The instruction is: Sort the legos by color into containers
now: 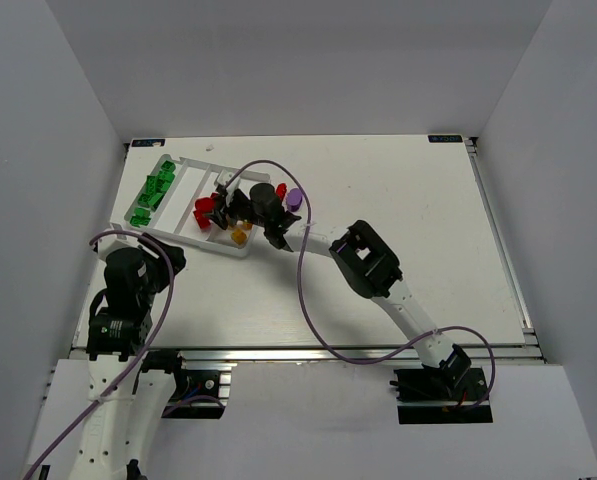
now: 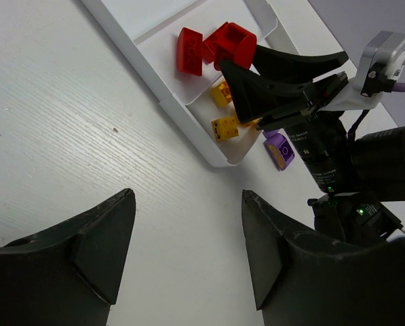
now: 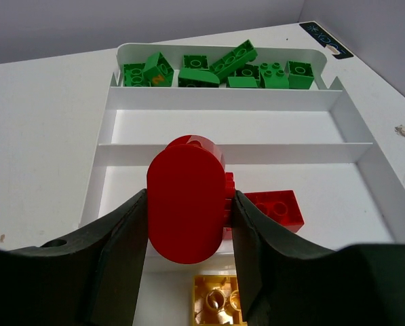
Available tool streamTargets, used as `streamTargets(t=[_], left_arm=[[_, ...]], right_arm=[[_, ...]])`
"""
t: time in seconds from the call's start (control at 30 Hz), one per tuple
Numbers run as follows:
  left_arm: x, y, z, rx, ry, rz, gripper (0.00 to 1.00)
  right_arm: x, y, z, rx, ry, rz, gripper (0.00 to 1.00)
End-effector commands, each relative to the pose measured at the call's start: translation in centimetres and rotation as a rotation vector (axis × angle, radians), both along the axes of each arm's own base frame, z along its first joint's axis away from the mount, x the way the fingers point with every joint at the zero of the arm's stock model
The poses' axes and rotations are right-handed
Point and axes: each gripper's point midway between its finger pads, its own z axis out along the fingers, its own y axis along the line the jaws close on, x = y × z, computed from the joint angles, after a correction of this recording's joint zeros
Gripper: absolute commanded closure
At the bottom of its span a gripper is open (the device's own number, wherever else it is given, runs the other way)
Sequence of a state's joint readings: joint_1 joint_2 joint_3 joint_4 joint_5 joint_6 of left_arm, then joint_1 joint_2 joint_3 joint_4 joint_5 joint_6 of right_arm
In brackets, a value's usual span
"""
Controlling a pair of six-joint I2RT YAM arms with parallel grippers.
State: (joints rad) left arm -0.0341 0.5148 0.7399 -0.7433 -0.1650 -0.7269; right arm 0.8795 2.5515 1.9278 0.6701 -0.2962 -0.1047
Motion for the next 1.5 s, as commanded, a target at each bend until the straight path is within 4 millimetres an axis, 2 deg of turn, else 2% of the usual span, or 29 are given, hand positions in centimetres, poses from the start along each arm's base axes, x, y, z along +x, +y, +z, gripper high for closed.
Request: streamTargets(t=[0.0, 0.1, 0.33, 0.43, 0.5, 0.53, 0.57, 0.6, 0.63, 0.67, 0.7, 0.73, 0.77, 0.83, 0.87, 0.9, 0.93, 1.0, 1.07, 1.1, 1.13, 1.17, 1.2, 1.27, 1.3, 1.37, 1.4, 1.43, 1.47], left_arm=[[-0.3, 0.3, 1.5, -0.006, -0.032, 0.02, 0.27], [-0.2, 0.1, 1.4, -0.01, -0.032, 0.014, 0.27], [0.2, -0.4, 1.3, -0.025, -0.033, -0.015, 0.27], [0.4, -0.9, 1.5, -0.03, -0.043, -0.04, 0.27], [0.9, -1.5, 1.5, -0.039, -0.043, -0.076, 0.29], [1.1, -1.8, 1.4, -0.044, -0.042, -0.093, 0.3], [1.5, -2.1, 1.6, -0.051, -0.057, -0.11, 0.32], [1.9, -2.5, 1.1, -0.062, -0.05, -0.13, 0.42], [2.1, -3.6, 1.0, -0.094, -0.053, -0.183, 0.48], [2.8, -4.1, 1.5, -0.105, -0.09, -0.205, 0.56], [3.4, -4.6, 0.5, -0.13, -0.07, -0.222, 0.71], [4.0, -5.4, 1.0, -0.154, -0.098, -0.263, 0.76], [4.4, -5.8, 0.7, -0.17, -0.096, -0.279, 0.8], [5.8, -6.9, 0.0, -0.212, -0.087, -0.32, 0.82], [6.2, -7.2, -0.3, -0.223, -0.079, -0.329, 0.81], [6.6, -7.8, -0.4, -0.233, -0.072, -0.345, 0.78], [7.5, -8.2, -1.0, -0.234, -0.044, -0.352, 0.66], [8.5, -10.0, -0.9, -0.203, -0.033, -0.394, 0.54], [10.5, -11.5, -1.1, -0.157, 0.005, -0.407, 0.42], [10.7, -13.5, -1.3, -0.129, 0.02, -0.463, 0.38], [11.8, -14.5, 0.2, -0.115, 0.001, -0.485, 0.35], [12.6, -16.2, -1.8, -0.089, 0.068, -0.519, 0.31], [13.4, -16.9, -2.1, -0.048, 0.079, -0.548, 0.3], [15.8, -18.6, -3.0, 0.014, 0.127, -0.586, 0.29], [16.5, -19.2, -3.5, 0.07, 0.14, -0.614, 0.29], [19.0, -20.7, -4.4, 0.121, 0.172, -0.649, 0.29], [20.0, -20.6, -4.7, 0.185, 0.177, -0.651, 0.3], [20.8, -21.0, -4.9, 0.21, 0.176, -0.657, 0.31], [21.8, -21.3, -4.9, 0.231, 0.167, -0.661, 0.32]], right_arm=[[0.2, 0.5, 1.9, 0.068, -0.053, -0.016, 0.55], [0.3, 0.4, 1.6, 0.066, -0.056, -0.019, 0.38], [0.3, 0.4, 2.3, 0.076, -0.085, -0.017, 0.22], [0.6, 0.0, 4.1, 0.099, -0.104, -0.022, 0.11], [0.6, -1.1, 6.0, 0.111, -0.122, 0.003, 0.11], [0.6, -1.9, 8.8, 0.133, -0.175, 0.005, 0.11], [0.2, -2.4, 9.5, 0.125, -0.201, 0.033, 0.11], [0.8, -3.8, 9.2, 0.102, -0.205, 0.029, 0.11], [0.7, -4.8, 11.2, 0.095, -0.213, 0.044, 0.11], [-0.5, -5.3, 11.4, 0.077, -0.199, 0.155, 0.11], [0.8, -7.3, 12.2, 0.072, -0.163, 0.168, 0.18], [0.5, -8.5, 13.7, 0.081, -0.123, 0.209, 0.26], [2.0, -10.8, 13.0, 0.058, -0.003, 0.186, 0.5], [2.1, -13.4, 14.2, 0.032, 0.053, 0.201, 0.82], [3.5, -16.1, 13.3, -0.006, 0.113, 0.151, 1.0], [3.8, -17.6, 13.2, -0.018, 0.129, 0.129, 1.0], [3.7, -19.3, 14.5, -0.02, 0.117, 0.113, 1.0], [4.2, -23.1, 11.1, -0.107, 0.173, 0.066, 0.72], [5.1, -26.1, 9.8, -0.171, 0.198, -0.008, 0.5], [4.7, -27.3, 8.3, -0.22, 0.253, -0.022, 0.46], [4.7, -28.2, 8.0, -0.236, 0.277, -0.043, 0.44], [4.9, -29.4, 7.6, -0.244, 0.308, -0.065, 0.42], [4.5, -30.1, 7.0, -0.255, 0.361, -0.081, 0.42], [4.3, -31.6, 7.4, -0.25, 0.376, -0.107, 0.42], [3.4, -32.2, 6.3, -0.257, 0.409, -0.108, 0.42], [2.6, -33.4, 7.4, -0.229, 0.389, -0.112, 0.47], [1.7, -33.9, 7.1, -0.228, 0.398, -0.109, 0.55], [0.8, -34.1, 7.2, -0.221, 0.4, -0.07, 0.73], [0.5, -34.7, 7.2, -0.217, 0.408, -0.063, 1.0]])
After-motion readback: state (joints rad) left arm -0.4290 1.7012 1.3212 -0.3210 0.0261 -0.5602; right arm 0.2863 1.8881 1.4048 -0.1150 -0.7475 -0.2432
